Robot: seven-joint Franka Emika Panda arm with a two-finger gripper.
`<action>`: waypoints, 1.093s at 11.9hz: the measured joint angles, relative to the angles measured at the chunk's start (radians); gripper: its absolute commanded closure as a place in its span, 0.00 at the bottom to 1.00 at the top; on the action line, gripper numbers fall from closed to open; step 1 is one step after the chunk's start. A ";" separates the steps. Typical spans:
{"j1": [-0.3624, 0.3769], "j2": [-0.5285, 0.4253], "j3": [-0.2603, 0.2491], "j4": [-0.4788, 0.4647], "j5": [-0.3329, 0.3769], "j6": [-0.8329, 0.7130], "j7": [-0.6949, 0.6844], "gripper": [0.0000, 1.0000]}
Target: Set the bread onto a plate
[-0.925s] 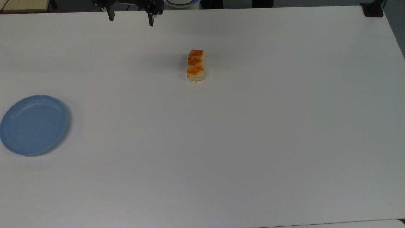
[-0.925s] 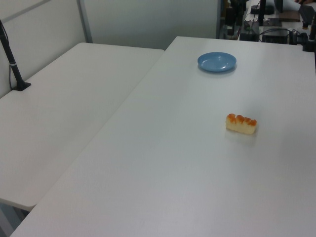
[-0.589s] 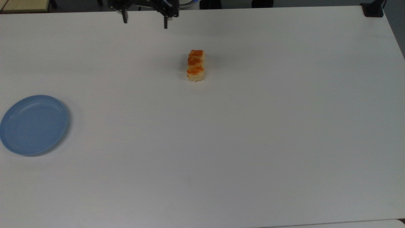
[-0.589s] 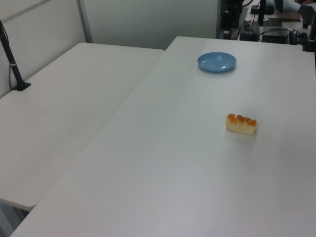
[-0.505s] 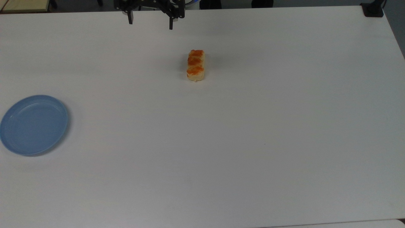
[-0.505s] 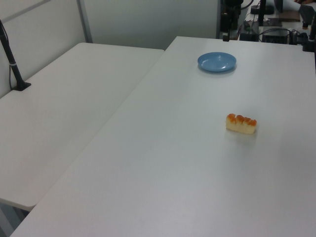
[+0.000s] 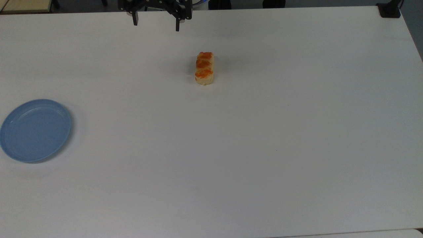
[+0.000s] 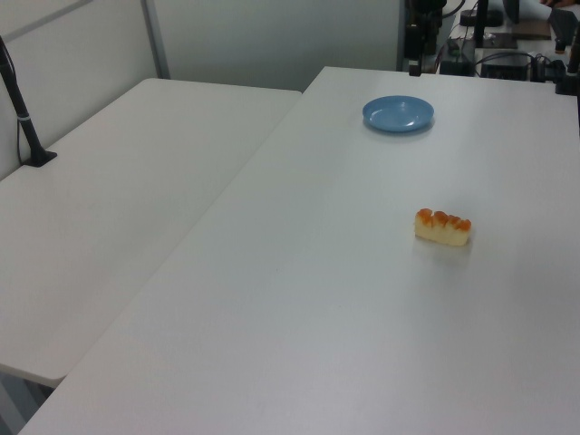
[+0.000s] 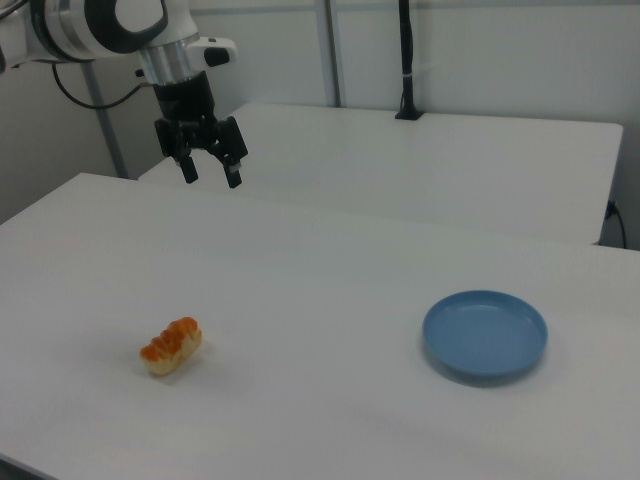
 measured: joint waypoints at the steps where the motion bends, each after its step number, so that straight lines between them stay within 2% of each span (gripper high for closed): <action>1: 0.000 0.000 0.000 0.000 0.000 0.000 0.000 0.00; 11: 0.001 -0.004 0.001 0.000 0.000 -0.002 0.000 0.00; 13: 0.002 -0.005 0.005 0.000 0.000 -0.041 -0.001 0.00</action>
